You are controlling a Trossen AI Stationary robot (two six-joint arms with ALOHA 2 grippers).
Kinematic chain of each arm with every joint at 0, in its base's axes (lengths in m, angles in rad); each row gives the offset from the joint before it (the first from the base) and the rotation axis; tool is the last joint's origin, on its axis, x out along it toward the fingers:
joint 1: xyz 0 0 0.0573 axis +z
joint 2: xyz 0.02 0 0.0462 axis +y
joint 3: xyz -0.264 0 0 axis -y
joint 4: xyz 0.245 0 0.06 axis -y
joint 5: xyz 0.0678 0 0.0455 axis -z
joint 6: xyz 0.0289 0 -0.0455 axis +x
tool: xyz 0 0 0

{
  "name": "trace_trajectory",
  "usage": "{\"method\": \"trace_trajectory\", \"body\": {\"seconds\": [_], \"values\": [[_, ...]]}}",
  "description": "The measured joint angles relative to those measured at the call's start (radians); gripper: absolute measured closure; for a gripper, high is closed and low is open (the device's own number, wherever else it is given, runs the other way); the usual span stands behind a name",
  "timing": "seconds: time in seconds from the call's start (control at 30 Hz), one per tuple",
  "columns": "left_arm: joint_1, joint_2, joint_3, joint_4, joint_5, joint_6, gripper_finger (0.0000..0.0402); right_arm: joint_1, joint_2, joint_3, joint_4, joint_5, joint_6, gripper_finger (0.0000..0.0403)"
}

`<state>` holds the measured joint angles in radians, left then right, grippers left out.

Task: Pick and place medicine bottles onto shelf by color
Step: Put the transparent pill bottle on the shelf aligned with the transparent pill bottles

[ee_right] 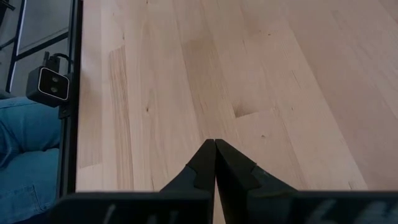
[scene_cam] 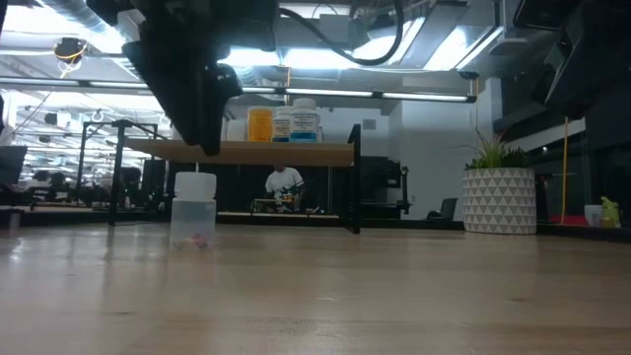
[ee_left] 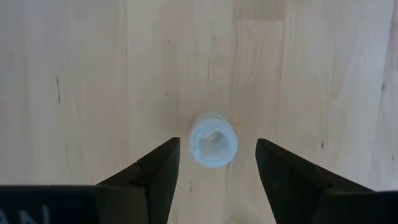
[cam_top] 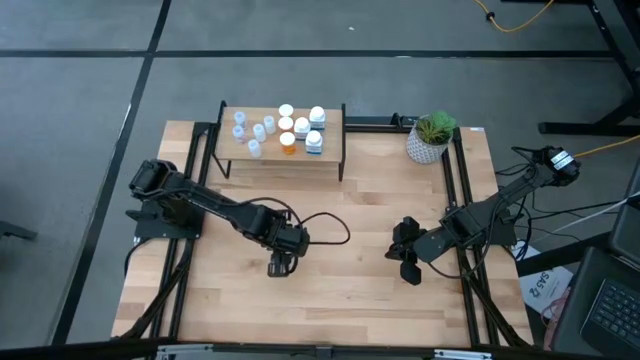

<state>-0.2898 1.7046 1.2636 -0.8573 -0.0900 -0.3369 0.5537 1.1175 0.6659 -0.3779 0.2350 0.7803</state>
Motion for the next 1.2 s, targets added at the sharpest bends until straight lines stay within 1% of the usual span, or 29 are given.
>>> {"method": "trace_trajectory", "body": {"seconds": [0.23,0.4,0.57,0.73,0.93,1.2], "values": [[-0.008,0.009,-0.004,0.015,-0.001,-0.001,0.0198,0.000,0.000,0.000,0.000,0.000,0.000,0.0389],[-0.025,0.067,-0.004,0.040,-0.014,0.000,0.0198,0.000,0.000,0.000,-0.002,0.000,0.000,0.0389],[-0.031,0.113,-0.004,0.027,-0.041,0.000,0.0198,0.000,0.000,0.000,-0.003,0.000,0.000,0.0389],[-0.031,0.118,-0.004,0.026,-0.047,0.000,0.0198,0.000,0.000,0.000,-0.006,0.000,0.000,0.0389],[-0.031,0.118,-0.004,-0.036,-0.038,0.001,0.0198,0.000,0.000,0.000,-0.007,0.000,0.000,0.0389],[-0.031,0.118,-0.004,-0.024,-0.039,0.000,0.0198,0.000,0.000,0.000,-0.007,0.000,0.000,0.0389]]}}
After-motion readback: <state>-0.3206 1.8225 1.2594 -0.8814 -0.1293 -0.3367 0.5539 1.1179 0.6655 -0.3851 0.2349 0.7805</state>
